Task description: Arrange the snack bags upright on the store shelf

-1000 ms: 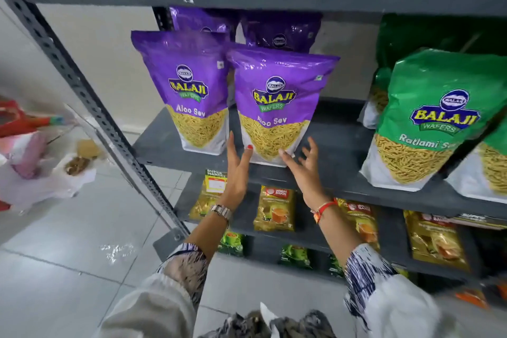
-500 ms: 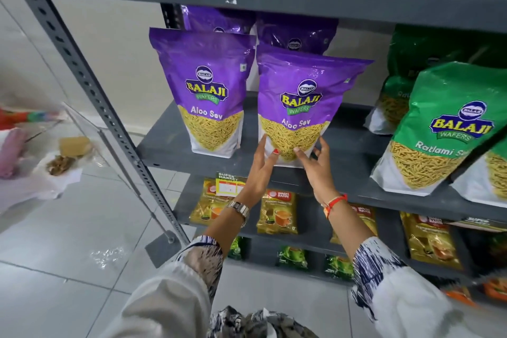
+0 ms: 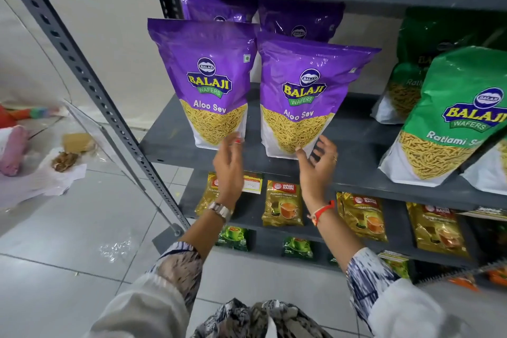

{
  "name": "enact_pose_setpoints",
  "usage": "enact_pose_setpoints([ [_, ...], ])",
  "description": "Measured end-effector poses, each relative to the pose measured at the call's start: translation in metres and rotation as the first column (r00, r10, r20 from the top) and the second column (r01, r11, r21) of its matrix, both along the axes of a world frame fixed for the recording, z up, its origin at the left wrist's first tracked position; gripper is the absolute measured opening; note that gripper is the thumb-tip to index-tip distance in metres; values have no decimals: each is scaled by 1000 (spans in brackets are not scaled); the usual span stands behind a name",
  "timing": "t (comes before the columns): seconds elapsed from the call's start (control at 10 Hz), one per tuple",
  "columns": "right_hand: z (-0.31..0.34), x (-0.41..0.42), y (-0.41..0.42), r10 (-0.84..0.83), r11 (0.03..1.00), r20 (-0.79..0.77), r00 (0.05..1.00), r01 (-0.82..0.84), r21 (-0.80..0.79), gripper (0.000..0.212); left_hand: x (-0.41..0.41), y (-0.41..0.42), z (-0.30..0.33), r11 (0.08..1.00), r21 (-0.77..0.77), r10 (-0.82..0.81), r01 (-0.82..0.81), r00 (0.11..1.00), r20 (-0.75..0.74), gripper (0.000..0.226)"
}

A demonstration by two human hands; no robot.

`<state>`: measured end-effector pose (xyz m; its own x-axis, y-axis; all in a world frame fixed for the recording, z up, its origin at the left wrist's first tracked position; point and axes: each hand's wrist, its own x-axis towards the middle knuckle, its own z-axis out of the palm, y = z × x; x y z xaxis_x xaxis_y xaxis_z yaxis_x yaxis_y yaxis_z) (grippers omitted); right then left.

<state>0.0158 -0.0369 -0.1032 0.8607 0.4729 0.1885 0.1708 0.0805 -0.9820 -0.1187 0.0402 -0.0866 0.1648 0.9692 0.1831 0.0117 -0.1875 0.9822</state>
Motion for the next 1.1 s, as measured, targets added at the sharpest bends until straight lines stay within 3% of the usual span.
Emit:
enact_pose_setpoints([
  [0.1, 1, -31, 12, 124, 992, 76, 989, -127, 30, 42, -27, 32, 5, 965, -14, 263, -263, 959, 105, 23],
  [0.2, 11, -52, 40, 317, 948, 110, 942, -311, -63, 46, -40, 63, 20, 969, -53, 244, -240, 967, 81, 38],
  [0.3, 22, -63, 72, 424, 896, 58, 904, -409, -176, 75, -44, 87, 34, 986, -104, 133, -128, 990, 39, 54],
  [0.4, 29, -65, 95, 437, 870, -30, 899, -431, -240, 98, -43, 103, 42, 982, -189, 26, -11, 997, 79, 50],
  [0.5, 32, -62, 105, 444, 861, -58, 894, -444, -248, 99, -42, 106, 44, 968, -244, -29, 54, 994, 106, 42],
  [0.6, 34, -63, 104, 494, 844, -37, 868, -490, -219, 85, -44, 101, 46, 971, -230, -45, 67, 994, 102, 47],
  [0.7, 30, -67, 102, 493, 846, -33, 869, -488, -213, 89, -48, 101, 44, 962, -262, -59, 77, 996, 73, 70],
  [0.8, 28, -71, 100, 487, 846, -24, 873, -478, -236, 94, -50, 101, 43, 958, -277, -53, 72, 996, 76, 76],
  [0.9, 25, -69, 100, 507, 830, -28, 861, -497, -252, 96, -50, 97, 44, 968, -241, -57, 72, 996, 69, 63],
  [1.0, 34, -71, 84, 503, 831, 27, 864, -474, -291, 96, -47, 84, 49, 995, -91, -42, 43, 999, 14, 52],
  [1.1, 28, -66, 52, 430, 898, 138, 892, -406, -172, 83, -41, 60, 42, 996, 83, -2, 17, 984, -178, 68],
])
